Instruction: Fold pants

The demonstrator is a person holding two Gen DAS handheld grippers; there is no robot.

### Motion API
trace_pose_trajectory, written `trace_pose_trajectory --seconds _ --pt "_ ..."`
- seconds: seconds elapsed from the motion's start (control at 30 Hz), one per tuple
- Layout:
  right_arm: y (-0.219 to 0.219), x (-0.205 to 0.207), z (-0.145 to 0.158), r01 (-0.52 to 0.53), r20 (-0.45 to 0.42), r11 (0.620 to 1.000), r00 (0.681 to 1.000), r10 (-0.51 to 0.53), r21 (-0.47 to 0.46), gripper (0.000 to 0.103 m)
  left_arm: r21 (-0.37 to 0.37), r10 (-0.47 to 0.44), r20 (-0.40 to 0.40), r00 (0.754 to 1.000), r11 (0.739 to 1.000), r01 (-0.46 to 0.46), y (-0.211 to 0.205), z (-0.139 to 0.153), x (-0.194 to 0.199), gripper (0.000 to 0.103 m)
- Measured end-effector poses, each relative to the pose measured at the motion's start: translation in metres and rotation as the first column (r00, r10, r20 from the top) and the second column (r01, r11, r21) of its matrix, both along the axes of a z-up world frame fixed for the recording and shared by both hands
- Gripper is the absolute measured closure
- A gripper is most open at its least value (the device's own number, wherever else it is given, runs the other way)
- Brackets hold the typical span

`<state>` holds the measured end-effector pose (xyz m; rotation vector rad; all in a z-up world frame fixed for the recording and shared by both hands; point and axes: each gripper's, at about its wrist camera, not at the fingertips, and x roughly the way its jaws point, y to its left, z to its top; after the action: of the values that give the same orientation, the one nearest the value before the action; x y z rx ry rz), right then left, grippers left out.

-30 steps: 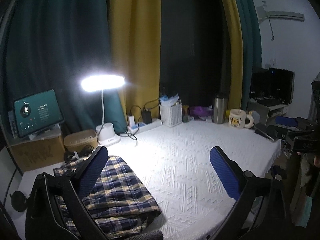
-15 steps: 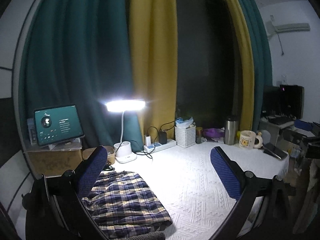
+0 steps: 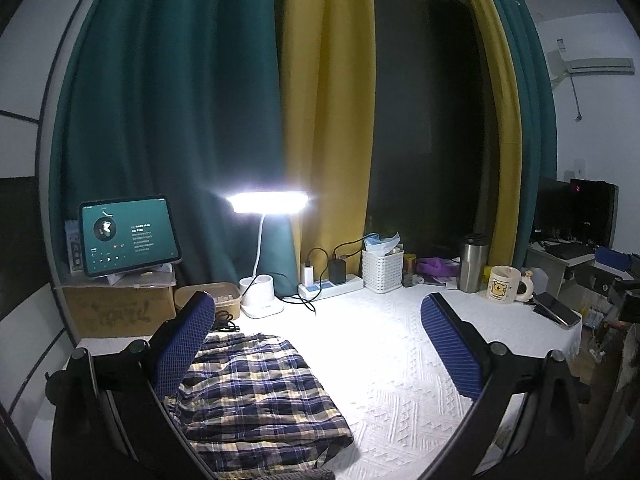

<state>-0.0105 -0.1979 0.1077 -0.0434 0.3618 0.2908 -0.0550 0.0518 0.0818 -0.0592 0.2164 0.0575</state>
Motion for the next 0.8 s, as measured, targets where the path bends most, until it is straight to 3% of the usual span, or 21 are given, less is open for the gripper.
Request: trace_pose_trajectory --seconds 0.8 --pt "0.0043 -0.0018 -0.0027 -0.009 -0.009 1.0 1.0 0.009 -0.004 0.0 -0.005 0.005 -0.003 1.0 1.0 -0.005 0.0034 -0.0023 -0.0016 0.001"
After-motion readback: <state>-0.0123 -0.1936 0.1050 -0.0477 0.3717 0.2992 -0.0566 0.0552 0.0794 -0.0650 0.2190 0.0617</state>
